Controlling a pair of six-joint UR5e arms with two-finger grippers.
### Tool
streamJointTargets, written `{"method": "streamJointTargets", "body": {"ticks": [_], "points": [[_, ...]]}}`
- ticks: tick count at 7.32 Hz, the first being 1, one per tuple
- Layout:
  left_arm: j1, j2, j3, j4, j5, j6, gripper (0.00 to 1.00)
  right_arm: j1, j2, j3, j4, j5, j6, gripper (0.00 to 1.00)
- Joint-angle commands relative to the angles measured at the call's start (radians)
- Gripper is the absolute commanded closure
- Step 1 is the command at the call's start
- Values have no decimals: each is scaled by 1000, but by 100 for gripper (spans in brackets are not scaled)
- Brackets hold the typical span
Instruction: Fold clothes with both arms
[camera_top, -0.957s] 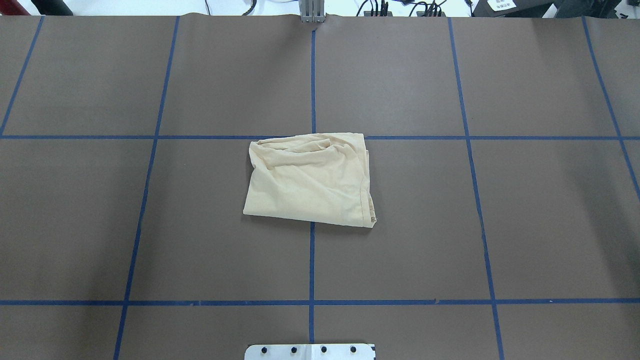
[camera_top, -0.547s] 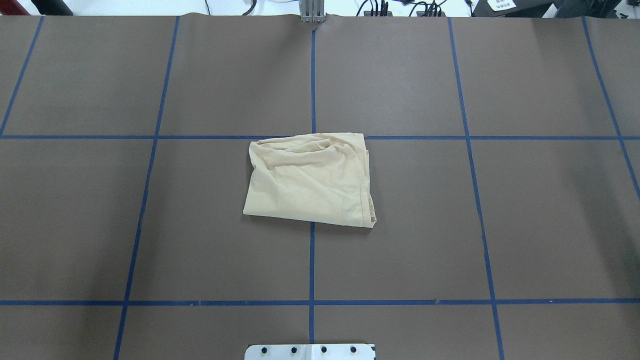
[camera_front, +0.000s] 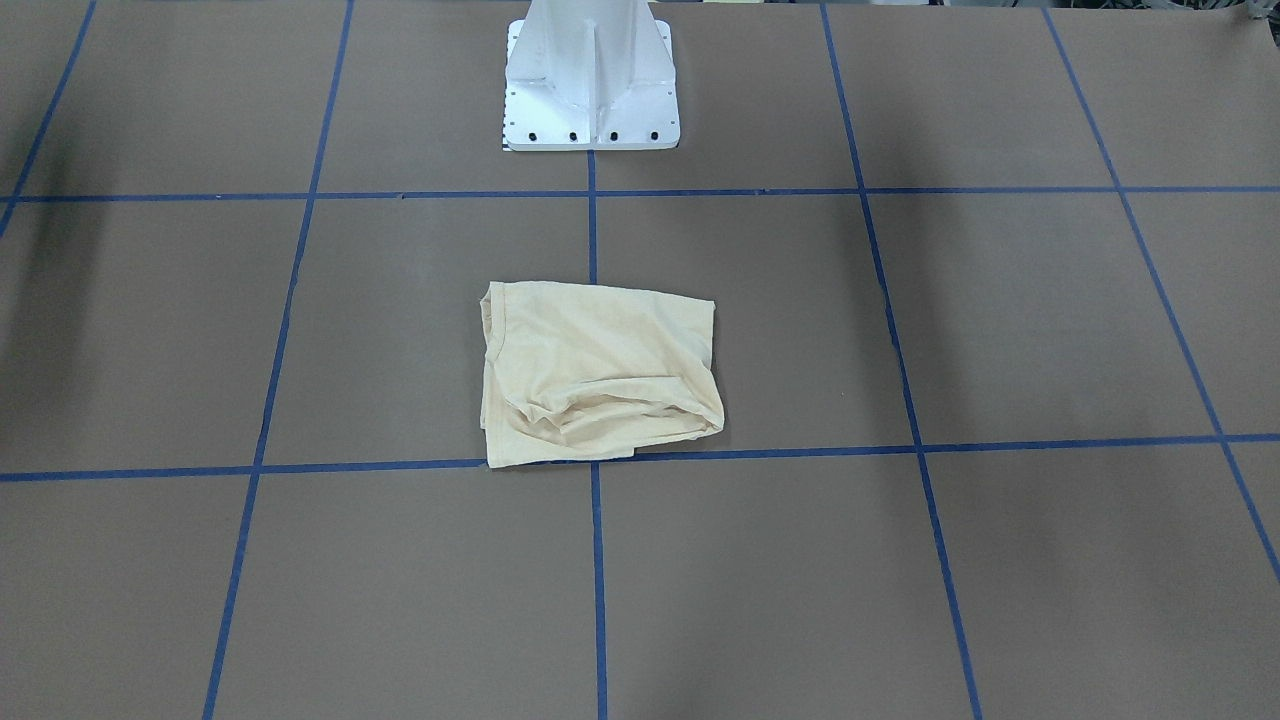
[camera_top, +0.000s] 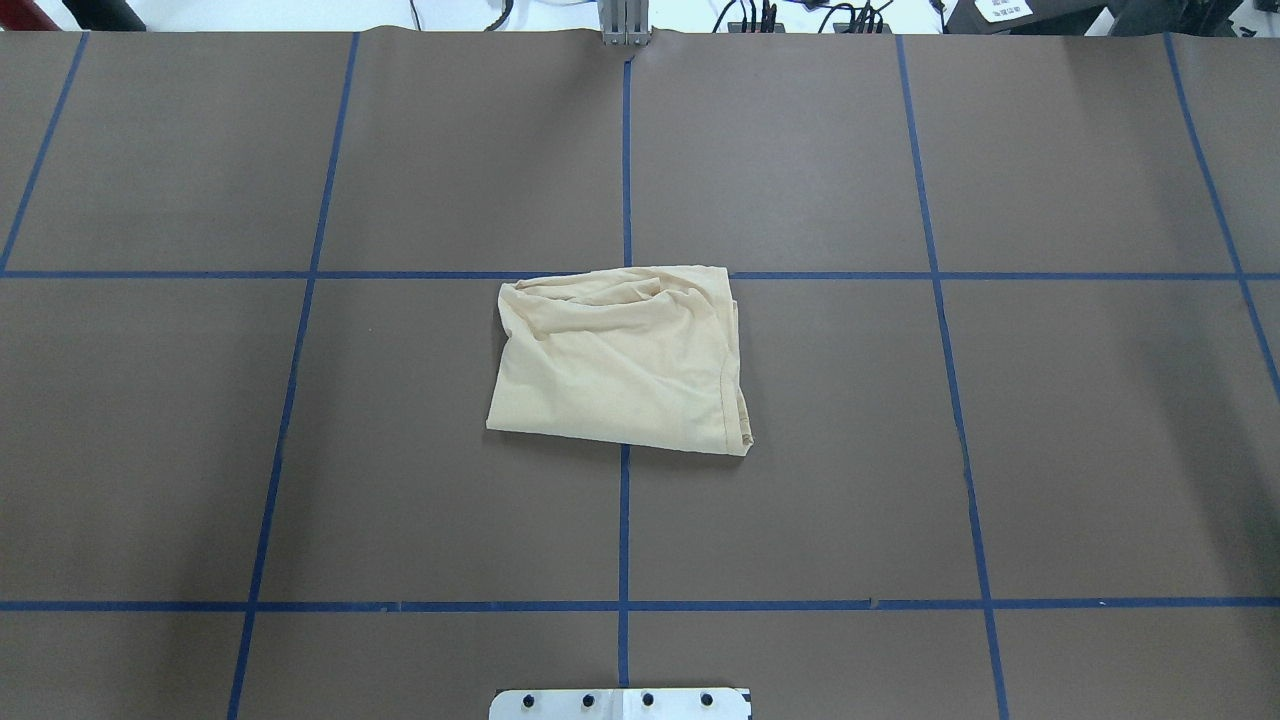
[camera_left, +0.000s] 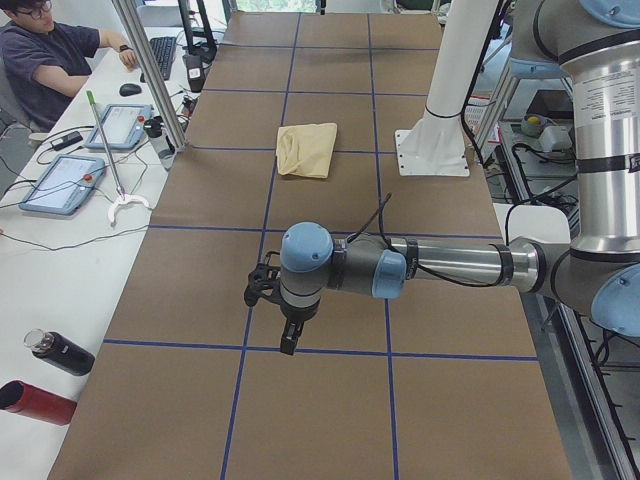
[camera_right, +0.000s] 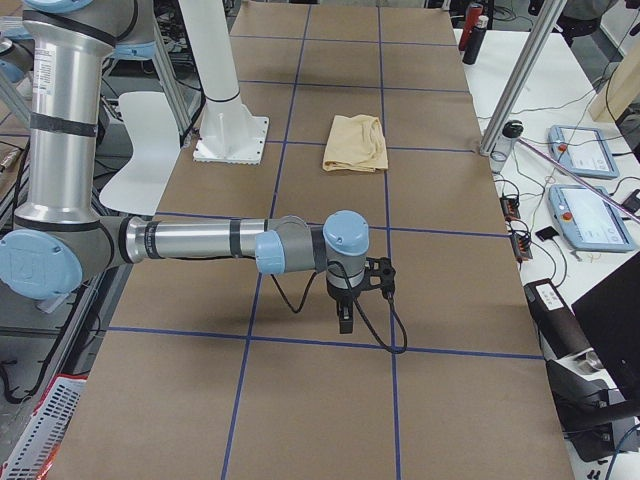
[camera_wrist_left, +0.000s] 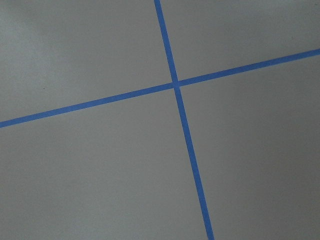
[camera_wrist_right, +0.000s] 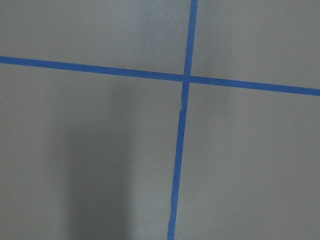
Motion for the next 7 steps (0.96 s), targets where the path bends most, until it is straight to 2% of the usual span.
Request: {"method": "streamJointTargets", "body": {"ticks": [1, 7], "points": [[-1, 13, 1, 0, 0, -3, 0, 0, -3, -5, 0, -2, 3, 0], [-4, 12, -8, 0, 0, -3, 0, 0, -20, -6, -2, 1, 3, 0]]}}
